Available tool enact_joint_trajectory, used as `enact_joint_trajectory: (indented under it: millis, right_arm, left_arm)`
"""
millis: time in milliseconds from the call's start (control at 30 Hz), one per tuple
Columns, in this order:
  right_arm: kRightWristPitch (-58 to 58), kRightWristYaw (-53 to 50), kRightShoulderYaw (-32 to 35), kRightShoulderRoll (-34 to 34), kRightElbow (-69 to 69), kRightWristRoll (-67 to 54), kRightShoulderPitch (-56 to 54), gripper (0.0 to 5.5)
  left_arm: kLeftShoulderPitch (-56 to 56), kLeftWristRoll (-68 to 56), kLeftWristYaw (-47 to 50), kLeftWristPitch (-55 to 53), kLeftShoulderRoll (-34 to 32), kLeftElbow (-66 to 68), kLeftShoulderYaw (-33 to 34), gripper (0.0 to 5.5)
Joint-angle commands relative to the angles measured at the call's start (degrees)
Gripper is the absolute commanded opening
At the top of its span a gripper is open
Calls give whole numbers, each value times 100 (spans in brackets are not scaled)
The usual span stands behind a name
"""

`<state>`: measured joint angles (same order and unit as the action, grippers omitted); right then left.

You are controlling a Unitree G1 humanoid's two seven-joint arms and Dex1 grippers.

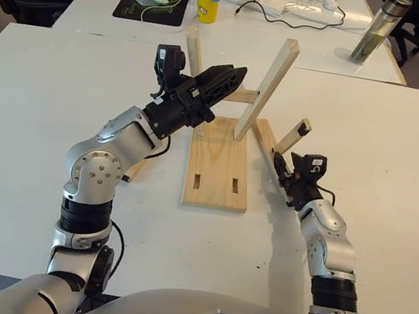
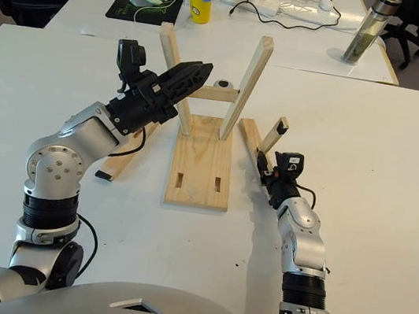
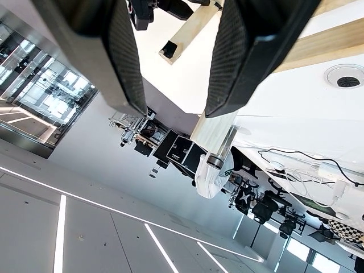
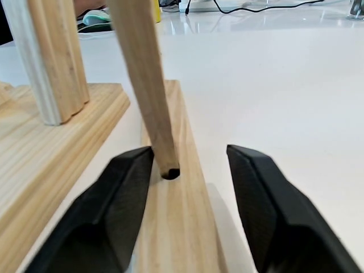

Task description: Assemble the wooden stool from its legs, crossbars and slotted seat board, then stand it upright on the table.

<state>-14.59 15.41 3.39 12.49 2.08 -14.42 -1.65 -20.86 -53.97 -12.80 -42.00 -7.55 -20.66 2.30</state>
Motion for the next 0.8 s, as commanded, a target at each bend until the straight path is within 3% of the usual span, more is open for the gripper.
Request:
enact_joint_trajectory:
  millis: [33, 267, 533, 800]
  right_arm:
    - [-106, 148, 44, 63, -403, -93, -47, 278]
    - [-569, 220, 244, 320, -1535, -351, -251, 278]
    - [-1559, 2, 663, 487, -2459, -1042, -1243, 278]
    - [-1500, -155, 545, 432, -2203, -961, -2004, 158]
  left_arm:
    - [76, 74, -51, 24, 17, -9, -23, 190]
    - [204, 146, -42, 74, 54, -81, 13, 190]
    - [316, 203, 5, 168, 114, -154, -15, 190]
    - [261, 270, -6, 219, 178, -96, -39, 190]
